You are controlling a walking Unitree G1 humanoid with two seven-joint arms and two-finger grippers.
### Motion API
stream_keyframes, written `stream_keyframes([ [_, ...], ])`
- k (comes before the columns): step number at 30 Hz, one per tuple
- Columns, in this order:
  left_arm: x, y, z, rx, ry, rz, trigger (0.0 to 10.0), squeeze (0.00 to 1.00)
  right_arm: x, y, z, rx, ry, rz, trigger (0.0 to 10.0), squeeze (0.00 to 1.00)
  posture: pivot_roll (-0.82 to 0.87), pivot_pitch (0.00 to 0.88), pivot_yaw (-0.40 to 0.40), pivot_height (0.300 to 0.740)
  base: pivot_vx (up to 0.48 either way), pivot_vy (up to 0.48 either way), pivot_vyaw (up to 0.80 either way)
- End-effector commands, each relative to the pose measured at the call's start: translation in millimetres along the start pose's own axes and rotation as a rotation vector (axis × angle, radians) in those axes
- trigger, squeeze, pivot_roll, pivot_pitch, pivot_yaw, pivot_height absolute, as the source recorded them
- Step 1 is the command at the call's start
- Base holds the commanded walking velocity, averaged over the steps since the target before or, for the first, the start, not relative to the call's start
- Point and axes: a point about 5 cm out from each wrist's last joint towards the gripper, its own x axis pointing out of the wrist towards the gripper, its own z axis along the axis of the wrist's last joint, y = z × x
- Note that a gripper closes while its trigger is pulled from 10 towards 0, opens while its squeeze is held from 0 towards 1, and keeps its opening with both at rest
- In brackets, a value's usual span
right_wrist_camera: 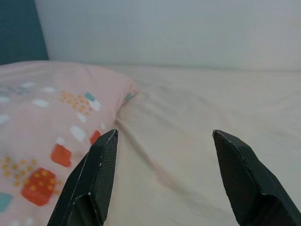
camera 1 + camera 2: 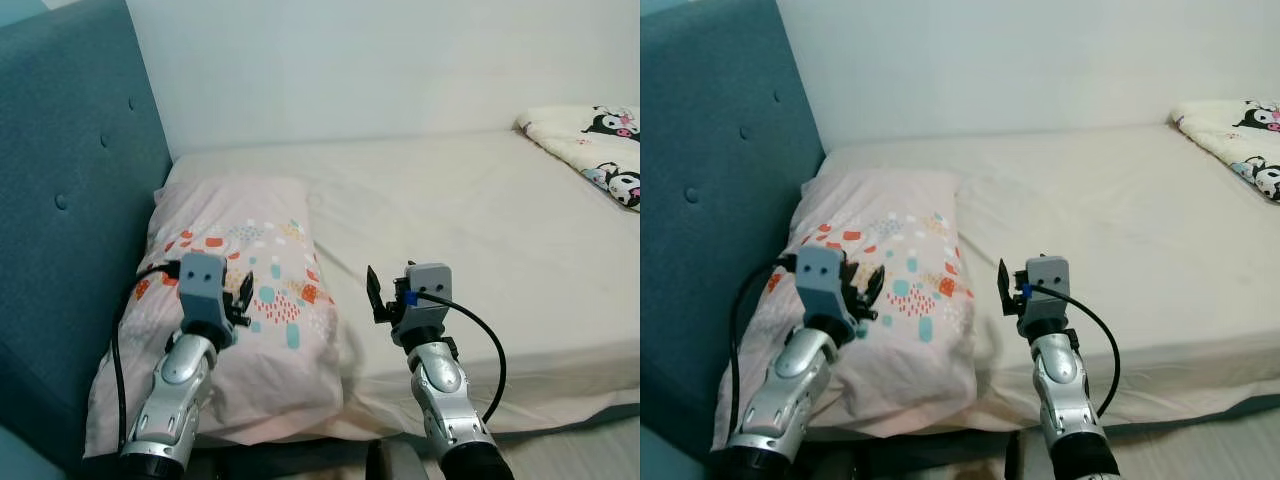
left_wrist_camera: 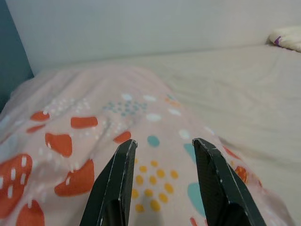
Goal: Clean up the room
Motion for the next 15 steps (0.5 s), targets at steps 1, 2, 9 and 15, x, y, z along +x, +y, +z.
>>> stream_keyframes([
  [1,-5.2,8.0,-4,0.018,0.031,0.031,10.0,0.0,-1.3,3.8,0,0.021,0.014,0.014,10.0,0.0,0.05,0.0,-0.069,0.617,0.0,0.0,0.0],
  [2,-7.9,10.5,-8,0.025,0.051,0.051,10.0,0.0,-1.5,5.3,1,0.023,0.019,0.027,10.0,0.0,0.05,0.0,-0.071,0.622,0.0,0.0,0.0],
  [9,-15.8,9.9,-19,0.017,0.094,0.068,10.0,0.0,-4.5,7.3,-1,0.021,0.053,0.06,10.0,0.0,0.07,0.0,-0.108,0.642,0.0,0.0,0.0],
  [15,-18.1,4.0,-20,0.042,0.101,0.061,10.0,0.0,-4.7,8.3,-3,0.019,0.067,0.083,10.0,0.0,0.08,0.0,-0.13,0.652,0.0,0.0,0.0],
])
